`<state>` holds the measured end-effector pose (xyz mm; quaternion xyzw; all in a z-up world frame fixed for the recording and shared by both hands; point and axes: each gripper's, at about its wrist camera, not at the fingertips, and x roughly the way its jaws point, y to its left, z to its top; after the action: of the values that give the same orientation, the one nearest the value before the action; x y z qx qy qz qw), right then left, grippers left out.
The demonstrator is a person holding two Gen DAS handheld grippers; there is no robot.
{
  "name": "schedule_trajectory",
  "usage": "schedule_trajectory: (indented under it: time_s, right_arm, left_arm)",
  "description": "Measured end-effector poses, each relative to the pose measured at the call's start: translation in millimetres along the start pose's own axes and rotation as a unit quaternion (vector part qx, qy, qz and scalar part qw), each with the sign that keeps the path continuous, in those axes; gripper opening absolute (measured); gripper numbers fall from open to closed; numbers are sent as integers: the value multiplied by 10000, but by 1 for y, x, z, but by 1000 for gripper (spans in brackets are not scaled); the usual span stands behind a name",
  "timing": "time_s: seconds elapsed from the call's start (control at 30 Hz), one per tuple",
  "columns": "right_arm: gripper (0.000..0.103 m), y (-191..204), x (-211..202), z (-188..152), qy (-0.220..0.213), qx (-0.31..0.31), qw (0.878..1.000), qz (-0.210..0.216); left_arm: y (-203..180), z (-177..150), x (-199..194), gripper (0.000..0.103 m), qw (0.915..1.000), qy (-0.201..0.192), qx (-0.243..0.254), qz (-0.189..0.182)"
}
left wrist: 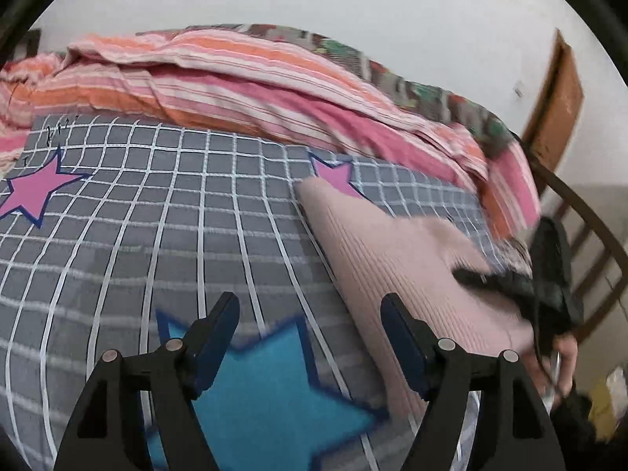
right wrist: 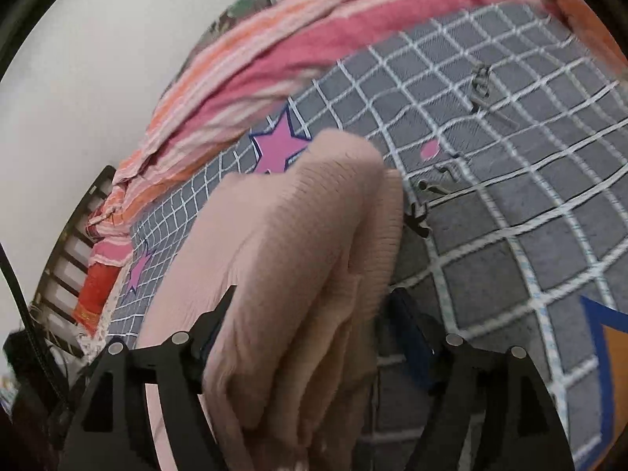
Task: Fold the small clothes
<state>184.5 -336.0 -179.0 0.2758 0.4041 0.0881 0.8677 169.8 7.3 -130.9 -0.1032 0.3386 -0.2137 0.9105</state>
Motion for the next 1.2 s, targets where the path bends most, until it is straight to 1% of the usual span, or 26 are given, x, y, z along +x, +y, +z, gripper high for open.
schedule_trajectory:
  time_s: [0.1,0.13,0.17,0.2,0.23,0.3,0.33,0.4,0.5,0.57,0.63,0.67,0.73,0.87,1.0,1.03,1.1,1.13,1.17,1.2]
  right_arm:
    - [74,3,8,3,39,-75,9999,-55]
    - [72,4,10,3,52,-106,9999,-63]
    - [62,4,12,2,67,-140,9999,-26]
    - [56,4,13,2,128,-150,9997,134]
    - [54,3,14,2,158,-112,9996,220]
    - [45,3,13,2,135,-99,9995,285]
    - [43,5,12,1,106,-132,9995,276]
    - [37,11,8,1,71,-156,9997,163]
    - [35,29,-5,4,-73,-157,9998,47]
    - [34,49,-17,9,-227,-158,9995,128]
    - [33,70,-26,14,-348,-226,9990,173]
    - [33,86,-30,18,-396,-276,9987,170]
    - [32,111,-33,22,-472,-369,9982,102]
    - [31,167,-26,29,-499,-640,9966,-129]
    - [30,213,-13,37,-529,-802,9953,-135]
    - [30,220,-10,39,-564,-827,9949,-75]
    - [30,228,-7,45,-674,-769,9944,281]
    - [30,227,-6,47,-715,-682,9939,481]
    - [30,219,-3,48,-743,-533,9932,721]
    - [31,209,0,48,-749,-403,9926,869]
  left_arm:
    - [1,17,20,73,9995,-94,33,289]
    - [3,17,21,73,9995,-133,-22,276]
    - [8,16,22,73,9994,-201,-132,238]
    - [12,14,23,73,9991,-270,-240,209]
    - [19,11,23,73,9986,-328,-373,169]
    - [26,8,26,73,9986,-243,-470,93]
    - [31,7,27,73,9985,-177,-525,42]
    - [38,8,26,73,9977,-192,-645,-19]
    - [44,10,20,73,9968,-268,-744,-129]
    - [45,13,14,73,9967,-334,-717,-194]
    - [46,15,6,73,9971,-454,-592,-120]
    - [46,16,2,73,9973,-510,-530,-64]
    - [51,18,-5,73,9967,-609,-542,-12]
    - [67,18,-16,73,9937,-668,-889,-102]
    - [78,18,-25,73,9923,-753,-987,-27]
    - [81,18,-28,73,9918,-787,-1011,-23]
    - [86,19,-33,73,9909,-838,-1052,-13]
    - [87,19,-33,73,9909,-851,-1045,17]
    - [87,18,-33,73,9911,-849,-1025,41]
    - [87,18,-32,73,9918,-815,-982,75]
